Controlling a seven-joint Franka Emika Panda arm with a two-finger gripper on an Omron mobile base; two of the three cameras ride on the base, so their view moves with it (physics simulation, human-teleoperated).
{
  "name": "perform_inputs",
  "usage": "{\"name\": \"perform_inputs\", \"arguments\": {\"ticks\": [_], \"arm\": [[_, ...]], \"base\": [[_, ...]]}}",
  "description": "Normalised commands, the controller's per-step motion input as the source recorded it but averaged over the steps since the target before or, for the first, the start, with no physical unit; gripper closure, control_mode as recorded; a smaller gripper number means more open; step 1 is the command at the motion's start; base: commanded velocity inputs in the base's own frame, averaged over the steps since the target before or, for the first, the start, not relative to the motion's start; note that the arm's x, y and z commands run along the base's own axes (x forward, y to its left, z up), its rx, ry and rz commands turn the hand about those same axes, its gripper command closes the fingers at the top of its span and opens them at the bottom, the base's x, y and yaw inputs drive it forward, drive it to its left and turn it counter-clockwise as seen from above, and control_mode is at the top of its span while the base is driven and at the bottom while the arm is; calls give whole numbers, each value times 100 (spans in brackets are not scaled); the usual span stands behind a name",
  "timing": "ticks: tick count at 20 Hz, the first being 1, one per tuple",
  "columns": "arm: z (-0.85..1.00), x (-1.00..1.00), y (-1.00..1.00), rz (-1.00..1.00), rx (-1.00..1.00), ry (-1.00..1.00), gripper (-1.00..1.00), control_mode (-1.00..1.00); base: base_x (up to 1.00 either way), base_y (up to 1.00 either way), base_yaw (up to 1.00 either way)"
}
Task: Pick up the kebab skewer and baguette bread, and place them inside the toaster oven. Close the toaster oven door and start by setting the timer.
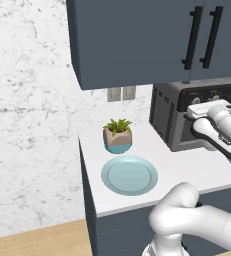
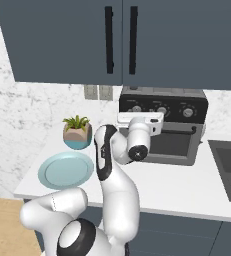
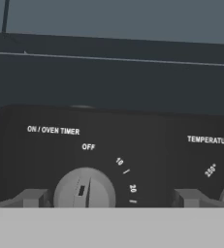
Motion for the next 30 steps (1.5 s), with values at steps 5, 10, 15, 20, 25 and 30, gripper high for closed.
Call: {"name": "perform_inputs", "arguments": {"ticks": [5, 10, 15, 20, 25, 30], "arm": [[-7, 0, 3, 0, 0, 0, -100, -100], [-3, 3, 3, 0, 0, 0, -100, -100], [-1, 25, 0, 0, 0, 0, -100, -100], [-2, 12, 0, 0, 0, 0, -100, -100], [0, 0, 0, 0, 0, 0, -100, -100], [0, 0, 0, 0, 0, 0, -100, -100]], "base": [[0, 0, 0], [0, 0, 0], [0, 0, 0], [0, 0, 0], [0, 0, 0], [0, 0, 0]]}}
